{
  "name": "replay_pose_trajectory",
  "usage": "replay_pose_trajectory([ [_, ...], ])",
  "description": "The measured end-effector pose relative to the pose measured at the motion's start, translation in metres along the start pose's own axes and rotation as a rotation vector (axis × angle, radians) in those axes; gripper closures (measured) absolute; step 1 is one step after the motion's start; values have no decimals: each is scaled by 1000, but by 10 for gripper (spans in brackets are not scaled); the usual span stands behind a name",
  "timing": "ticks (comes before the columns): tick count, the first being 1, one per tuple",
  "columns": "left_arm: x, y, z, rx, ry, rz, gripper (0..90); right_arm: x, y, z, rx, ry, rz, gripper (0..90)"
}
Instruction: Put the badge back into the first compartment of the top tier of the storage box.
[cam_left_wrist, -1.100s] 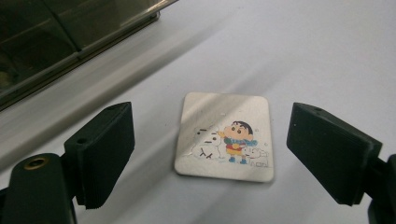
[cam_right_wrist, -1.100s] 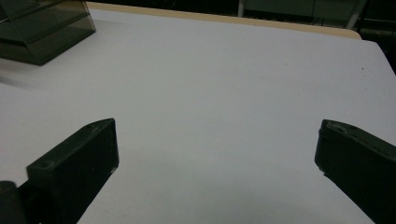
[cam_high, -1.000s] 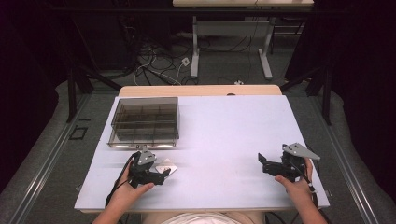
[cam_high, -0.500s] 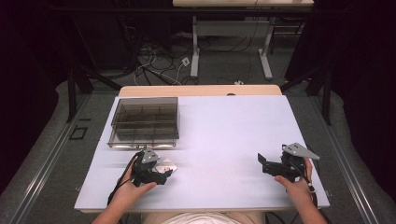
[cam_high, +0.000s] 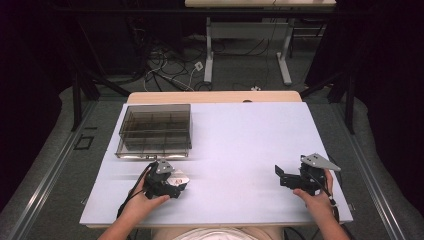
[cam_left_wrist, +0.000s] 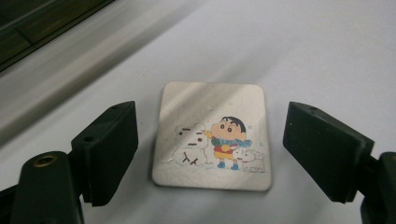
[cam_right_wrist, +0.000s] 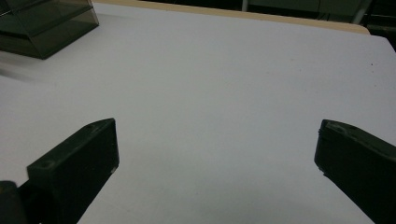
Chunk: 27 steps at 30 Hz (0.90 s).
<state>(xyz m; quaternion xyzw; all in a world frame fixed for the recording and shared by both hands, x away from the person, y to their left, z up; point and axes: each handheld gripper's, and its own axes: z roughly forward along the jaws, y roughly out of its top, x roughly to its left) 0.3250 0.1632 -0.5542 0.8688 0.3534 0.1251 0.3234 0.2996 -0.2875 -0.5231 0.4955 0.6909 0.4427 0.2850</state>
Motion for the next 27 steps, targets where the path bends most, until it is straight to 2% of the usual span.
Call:
replay_pose_trajectory([
  [7, 0, 3, 3, 24, -9, 7, 199, 0, 0, 0, 0, 3, -3, 0],
  [8, 0, 3, 4, 24, -13, -4, 202, 0, 0, 0, 1, 1, -4, 0],
  [15, 1, 5, 6, 38, -17, -8, 220, 0, 0, 0, -2, -3, -5, 0],
  [17, 2, 6, 6, 58, -26, 1, 226, 0, 0, 0, 1, 5, -3, 0],
  [24, 3, 8, 6, 70, -31, 1, 241, 0, -1, 0, 4, 3, -3, 0],
  [25, 2, 7, 7, 59, -26, 0, 241, 0, -1, 0, 4, 3, -3, 0],
  [26, 3, 8, 6, 72, -34, 1, 243, 0, -1, 0, 8, 0, -4, 0],
  [27, 2, 8, 7, 63, -29, -10, 245, 0, -1, 0, 8, 0, -3, 0],
])
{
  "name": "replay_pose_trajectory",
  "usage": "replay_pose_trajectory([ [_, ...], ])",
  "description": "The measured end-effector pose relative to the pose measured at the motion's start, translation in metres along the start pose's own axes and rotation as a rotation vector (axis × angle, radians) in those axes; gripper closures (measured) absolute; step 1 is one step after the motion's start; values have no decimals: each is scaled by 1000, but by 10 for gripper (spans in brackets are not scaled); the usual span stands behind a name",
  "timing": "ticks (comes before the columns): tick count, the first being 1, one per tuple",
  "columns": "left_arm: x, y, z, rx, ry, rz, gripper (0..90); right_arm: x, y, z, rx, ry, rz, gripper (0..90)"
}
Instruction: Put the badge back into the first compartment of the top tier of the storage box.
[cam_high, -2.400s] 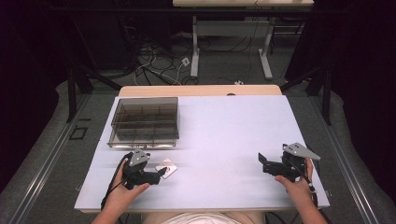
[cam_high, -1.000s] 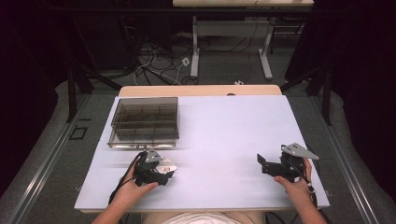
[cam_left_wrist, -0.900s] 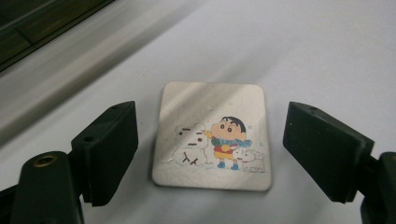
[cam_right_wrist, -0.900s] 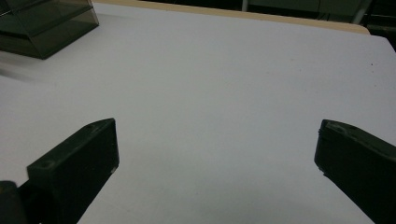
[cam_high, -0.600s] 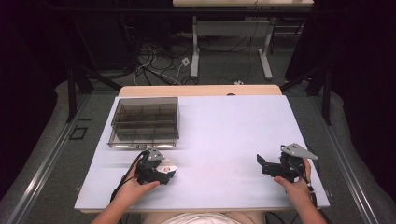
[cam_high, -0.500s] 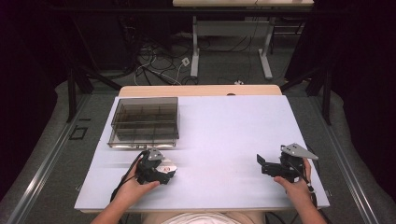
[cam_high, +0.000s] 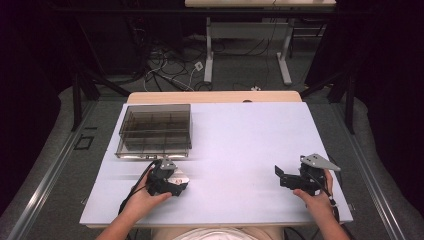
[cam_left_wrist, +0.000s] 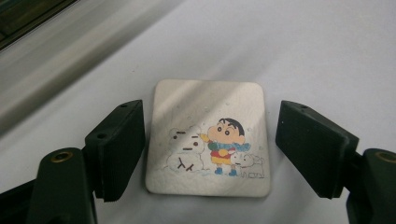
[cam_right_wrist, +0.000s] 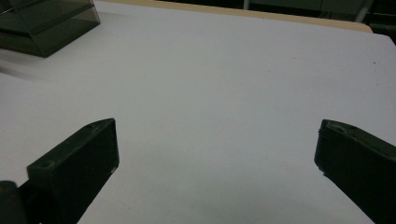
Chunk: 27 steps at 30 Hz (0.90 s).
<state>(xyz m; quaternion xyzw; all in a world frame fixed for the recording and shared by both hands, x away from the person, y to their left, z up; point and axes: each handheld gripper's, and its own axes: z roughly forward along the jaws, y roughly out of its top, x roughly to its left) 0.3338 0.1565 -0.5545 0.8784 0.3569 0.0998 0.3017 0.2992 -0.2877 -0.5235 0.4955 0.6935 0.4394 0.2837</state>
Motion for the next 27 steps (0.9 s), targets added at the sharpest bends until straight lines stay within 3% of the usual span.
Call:
replay_pose_trajectory([
  [27, 3, 3, -2, 18, -11, 21, 326, 1, -1, 1, 13, 1, 1, 0],
])
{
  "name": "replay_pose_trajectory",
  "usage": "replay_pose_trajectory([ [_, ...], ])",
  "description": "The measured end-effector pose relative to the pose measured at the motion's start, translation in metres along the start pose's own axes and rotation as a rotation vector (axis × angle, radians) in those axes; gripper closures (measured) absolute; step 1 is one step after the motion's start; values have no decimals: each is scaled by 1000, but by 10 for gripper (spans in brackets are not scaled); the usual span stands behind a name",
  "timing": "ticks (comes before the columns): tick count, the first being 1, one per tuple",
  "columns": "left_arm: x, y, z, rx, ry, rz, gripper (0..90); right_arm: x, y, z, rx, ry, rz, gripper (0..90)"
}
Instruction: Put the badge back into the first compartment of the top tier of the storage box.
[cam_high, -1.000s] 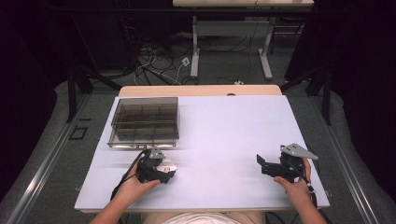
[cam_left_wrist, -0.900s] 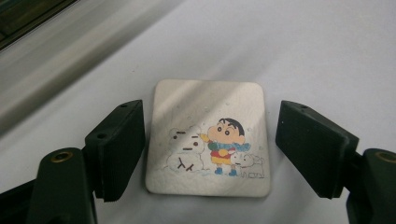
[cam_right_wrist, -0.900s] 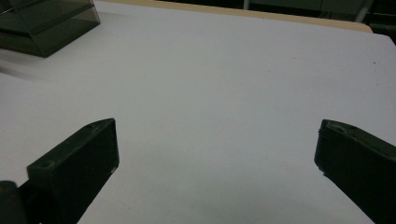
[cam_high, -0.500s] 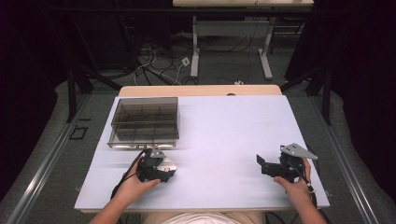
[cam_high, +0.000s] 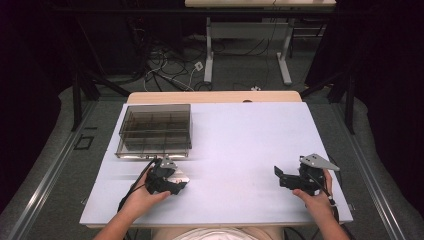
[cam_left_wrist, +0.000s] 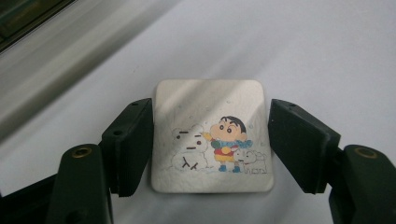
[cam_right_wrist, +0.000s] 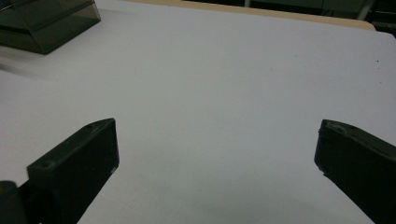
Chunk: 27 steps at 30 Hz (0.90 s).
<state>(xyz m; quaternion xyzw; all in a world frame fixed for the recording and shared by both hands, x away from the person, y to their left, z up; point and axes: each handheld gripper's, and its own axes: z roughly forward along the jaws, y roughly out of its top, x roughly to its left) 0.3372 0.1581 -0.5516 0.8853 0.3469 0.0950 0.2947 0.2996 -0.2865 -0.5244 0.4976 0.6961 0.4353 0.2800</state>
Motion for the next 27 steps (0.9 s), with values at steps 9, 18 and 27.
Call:
replay_pose_trajectory([
  [9, 0, 0, 0, -2, 0, -4, 332, 0, 0, 0, -1, 0, 0, 0],
  [18, 0, 0, -3, 13, -10, -14, 334, 0, 0, 0, -1, 2, -1, 0],
  [27, 0, 0, -5, -3, 9, -27, 334, -1, 0, 0, -4, 3, -3, 0],
])
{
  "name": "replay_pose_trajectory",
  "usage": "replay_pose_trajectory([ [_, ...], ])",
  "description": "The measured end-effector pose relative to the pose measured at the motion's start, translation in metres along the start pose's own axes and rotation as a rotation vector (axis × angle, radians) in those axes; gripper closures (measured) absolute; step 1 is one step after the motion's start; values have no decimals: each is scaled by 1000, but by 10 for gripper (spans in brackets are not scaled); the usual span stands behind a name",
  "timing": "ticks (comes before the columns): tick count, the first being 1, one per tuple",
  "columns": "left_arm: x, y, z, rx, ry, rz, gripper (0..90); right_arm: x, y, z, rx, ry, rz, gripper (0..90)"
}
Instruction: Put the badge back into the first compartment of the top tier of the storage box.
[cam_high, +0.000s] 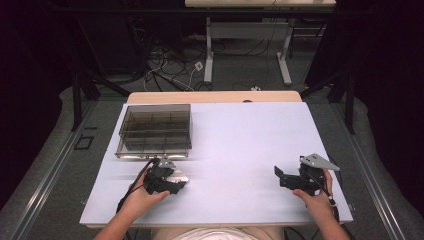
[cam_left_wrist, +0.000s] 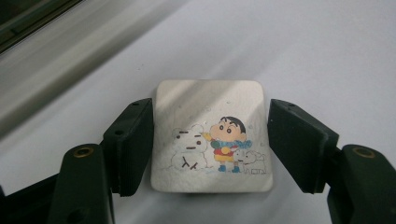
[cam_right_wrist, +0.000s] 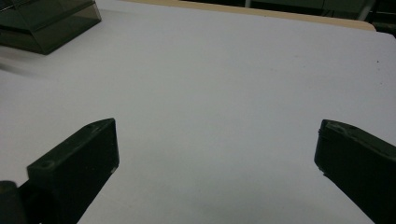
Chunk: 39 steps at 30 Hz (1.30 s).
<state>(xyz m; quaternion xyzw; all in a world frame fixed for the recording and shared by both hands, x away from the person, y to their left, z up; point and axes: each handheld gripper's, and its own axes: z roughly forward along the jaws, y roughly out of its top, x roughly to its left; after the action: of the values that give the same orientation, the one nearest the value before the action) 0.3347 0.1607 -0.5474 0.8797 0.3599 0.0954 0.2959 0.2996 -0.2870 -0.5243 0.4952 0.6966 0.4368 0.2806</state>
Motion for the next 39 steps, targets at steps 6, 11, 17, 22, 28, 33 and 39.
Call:
replay_pose_trajectory([
  [6, 2, -2, -4, -6, 11, -25, 334, 0, 0, 0, 3, 1, 0, 0],
  [11, 6, -4, -8, -6, 32, -51, 334, -1, 0, -1, 6, 0, -3, 0],
  [17, 11, -8, -15, -14, 53, -104, 334, -1, 0, -1, 5, 0, -4, 0],
  [22, 16, -11, -20, -28, 66, -132, 334, 0, 0, 0, -9, 3, -5, 0],
  [28, 20, -16, -27, -33, 84, -161, 334, 0, 0, 0, -6, 3, -2, 0],
  [33, 24, -20, -33, -44, 100, -182, 334, 1, 0, 0, 4, 5, 1, 0],
  [39, 27, -23, -39, -43, 118, -207, 334, 0, 0, 0, 3, 1, 4, 0],
])
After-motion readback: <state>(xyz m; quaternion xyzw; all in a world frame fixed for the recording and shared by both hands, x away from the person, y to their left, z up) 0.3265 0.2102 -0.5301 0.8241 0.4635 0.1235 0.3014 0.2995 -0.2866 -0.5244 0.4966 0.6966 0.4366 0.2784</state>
